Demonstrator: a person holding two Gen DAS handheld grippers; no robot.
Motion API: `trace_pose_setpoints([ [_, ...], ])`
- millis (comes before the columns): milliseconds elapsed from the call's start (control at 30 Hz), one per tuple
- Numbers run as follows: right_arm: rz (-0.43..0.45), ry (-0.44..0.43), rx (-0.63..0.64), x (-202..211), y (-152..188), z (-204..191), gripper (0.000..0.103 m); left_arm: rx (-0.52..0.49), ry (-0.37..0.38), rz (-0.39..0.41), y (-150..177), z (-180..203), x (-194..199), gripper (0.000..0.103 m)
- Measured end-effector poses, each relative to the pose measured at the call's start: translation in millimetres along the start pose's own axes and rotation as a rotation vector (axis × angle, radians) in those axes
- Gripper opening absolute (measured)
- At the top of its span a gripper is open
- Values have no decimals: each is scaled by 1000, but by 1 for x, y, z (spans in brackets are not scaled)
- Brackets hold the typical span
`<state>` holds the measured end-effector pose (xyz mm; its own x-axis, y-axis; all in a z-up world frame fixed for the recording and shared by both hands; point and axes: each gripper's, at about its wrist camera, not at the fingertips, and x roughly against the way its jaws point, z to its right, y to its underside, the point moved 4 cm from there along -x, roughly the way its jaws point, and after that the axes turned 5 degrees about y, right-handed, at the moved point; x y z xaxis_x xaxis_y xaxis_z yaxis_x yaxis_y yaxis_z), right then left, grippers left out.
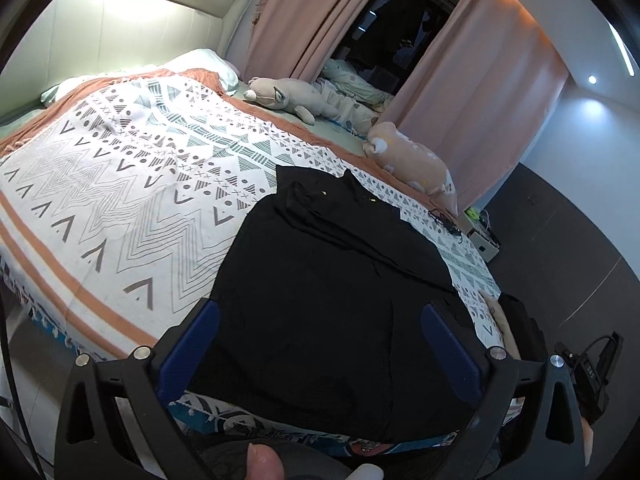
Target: Fold large clothes
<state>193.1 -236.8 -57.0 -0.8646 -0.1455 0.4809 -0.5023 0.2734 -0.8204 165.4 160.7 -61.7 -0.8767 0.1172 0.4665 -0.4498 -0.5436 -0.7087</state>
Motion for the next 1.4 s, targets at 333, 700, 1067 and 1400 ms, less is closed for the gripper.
trace_pose_setpoints([
  [333,-55,47,67,22,31,31,103,128,-82,-101,37,-56,9,103],
  [700,-206,31,-53,-1,54,85,103,80,-138,-190,67,-88,-8,103],
  [1067,-261,-91,-156,-66,35,111,85,118,-81,-258,58,-105,-68,84],
  [1400,-347,-157,-185,-141,5,123,68,148,-62,-308,42,-115,-118,73],
])
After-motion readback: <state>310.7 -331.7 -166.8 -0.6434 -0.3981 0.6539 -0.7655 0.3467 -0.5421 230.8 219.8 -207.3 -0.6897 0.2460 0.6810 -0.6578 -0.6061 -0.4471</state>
